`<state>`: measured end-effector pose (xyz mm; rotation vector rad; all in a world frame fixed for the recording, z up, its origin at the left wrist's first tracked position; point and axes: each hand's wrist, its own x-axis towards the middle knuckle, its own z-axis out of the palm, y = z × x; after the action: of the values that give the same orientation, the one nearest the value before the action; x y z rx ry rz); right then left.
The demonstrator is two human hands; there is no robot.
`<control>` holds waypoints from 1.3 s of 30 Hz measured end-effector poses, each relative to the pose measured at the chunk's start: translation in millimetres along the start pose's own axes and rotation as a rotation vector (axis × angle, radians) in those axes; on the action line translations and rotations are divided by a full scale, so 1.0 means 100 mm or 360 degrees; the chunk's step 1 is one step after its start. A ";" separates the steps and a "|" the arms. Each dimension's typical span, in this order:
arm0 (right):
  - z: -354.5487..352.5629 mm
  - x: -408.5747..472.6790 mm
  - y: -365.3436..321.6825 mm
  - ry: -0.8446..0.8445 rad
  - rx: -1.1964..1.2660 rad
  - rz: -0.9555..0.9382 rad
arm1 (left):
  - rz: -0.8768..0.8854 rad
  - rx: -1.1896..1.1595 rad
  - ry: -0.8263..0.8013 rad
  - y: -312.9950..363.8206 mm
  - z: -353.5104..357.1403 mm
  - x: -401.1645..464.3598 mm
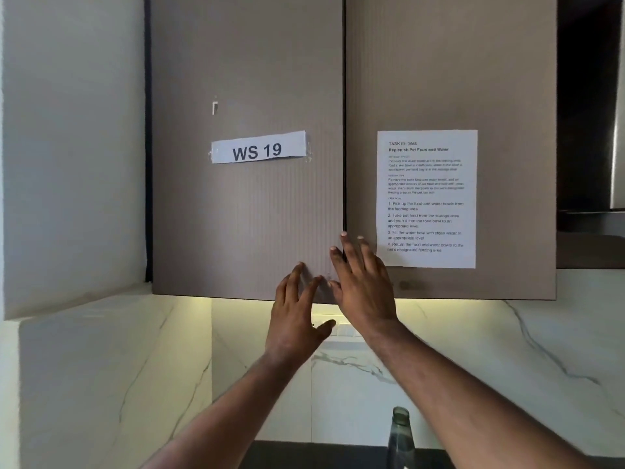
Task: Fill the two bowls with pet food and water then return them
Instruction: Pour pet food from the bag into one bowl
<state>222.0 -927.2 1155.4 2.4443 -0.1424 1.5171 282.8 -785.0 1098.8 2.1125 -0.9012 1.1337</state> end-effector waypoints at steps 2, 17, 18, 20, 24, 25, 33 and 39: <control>0.12 0.06 0.04 -0.0039 -0.0004 0.0011 | -0.0020 0.0026 -0.0038 0.00 0.09 0.06; 0.47 0.16 0.19 -0.0183 -0.0025 -0.0008 | -0.0067 0.0167 -0.0020 -0.06 0.50 0.24; 0.47 0.12 0.19 -0.0193 -0.0017 -0.0007 | -0.0046 0.0128 -0.0014 -0.05 0.52 0.20; 0.43 0.05 0.20 -0.0150 0.0016 -0.0005 | -0.0035 0.0029 0.0055 -0.04 0.50 0.14; 0.49 -0.41 0.26 -0.0145 0.0118 0.0013 | -0.0081 -0.0106 0.0053 -0.06 0.62 -0.24; 0.54 -0.56 0.29 -0.0163 0.0135 0.0032 | -0.0114 -0.0141 0.0017 -0.08 0.67 -0.37; 0.97 -1.87 0.44 -0.0551 0.0227 0.0372 | -0.0472 -0.0379 -0.0656 -0.38 1.35 -1.43; 0.98 -2.84 0.63 -0.0834 0.0162 0.0880 | -0.0455 -0.0636 -0.1350 -0.45 1.97 -2.02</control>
<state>165.0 -1029.6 871.5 2.9917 -0.9233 1.0118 328.1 -844.4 823.5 2.2582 -1.0142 -0.1354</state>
